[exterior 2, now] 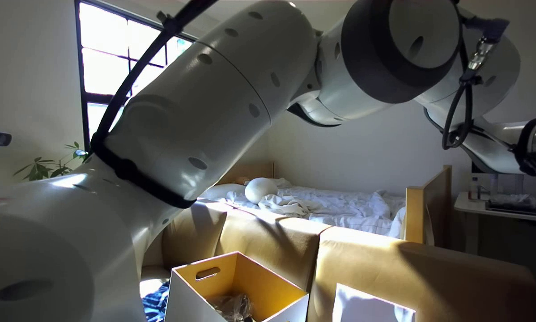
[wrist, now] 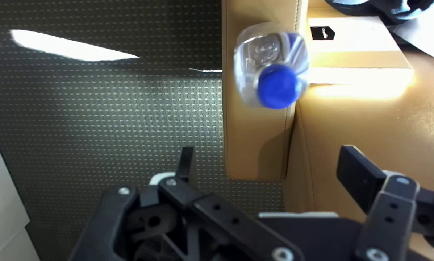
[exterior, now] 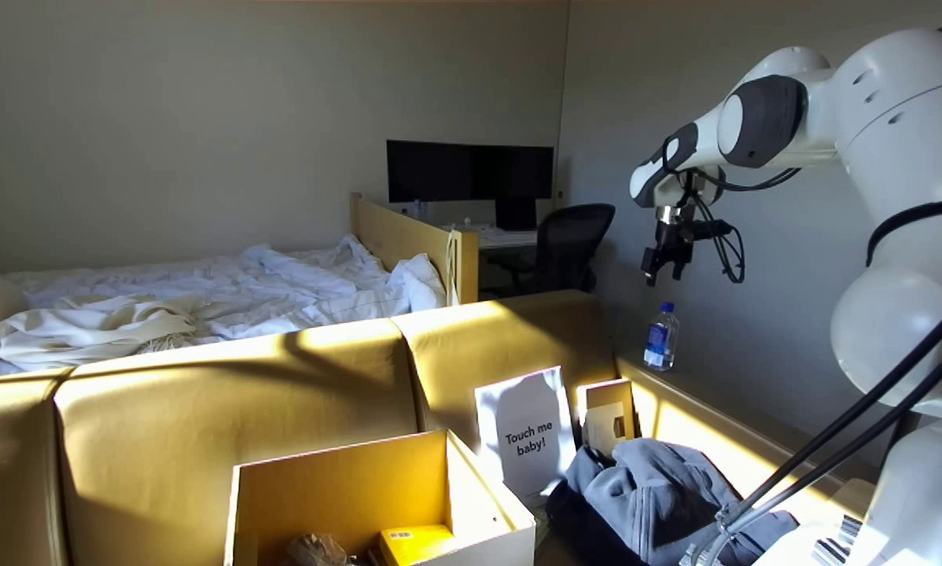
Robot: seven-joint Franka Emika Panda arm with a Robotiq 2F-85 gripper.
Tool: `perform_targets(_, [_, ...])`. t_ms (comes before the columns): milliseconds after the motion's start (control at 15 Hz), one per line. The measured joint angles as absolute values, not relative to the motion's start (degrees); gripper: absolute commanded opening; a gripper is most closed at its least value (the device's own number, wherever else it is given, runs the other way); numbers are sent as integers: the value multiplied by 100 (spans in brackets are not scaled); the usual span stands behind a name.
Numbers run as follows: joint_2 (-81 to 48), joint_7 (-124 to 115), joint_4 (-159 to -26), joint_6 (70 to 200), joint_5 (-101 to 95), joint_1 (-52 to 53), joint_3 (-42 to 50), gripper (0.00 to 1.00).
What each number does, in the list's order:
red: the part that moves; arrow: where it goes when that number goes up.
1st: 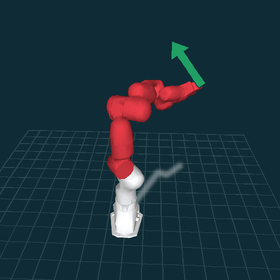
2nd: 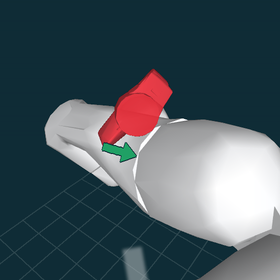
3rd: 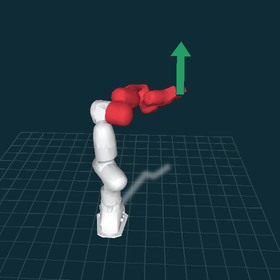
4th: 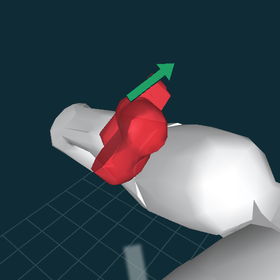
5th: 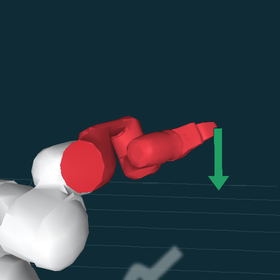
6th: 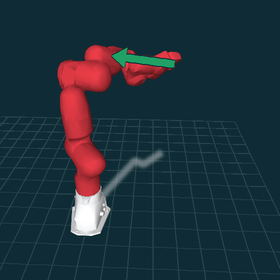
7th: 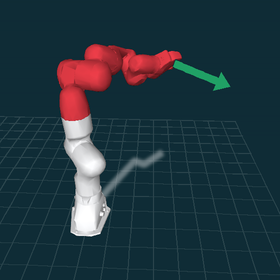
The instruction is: Put the water inside the box
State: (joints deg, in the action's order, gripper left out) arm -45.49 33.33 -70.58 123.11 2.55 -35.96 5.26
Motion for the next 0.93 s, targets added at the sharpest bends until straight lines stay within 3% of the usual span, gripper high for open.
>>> perform_targets(867, [-4486,3317,-7801,12308,204,-3564,605,100])
perform_targets(933, [-4486,3299,-7882,12440,204,-3560,622,75])
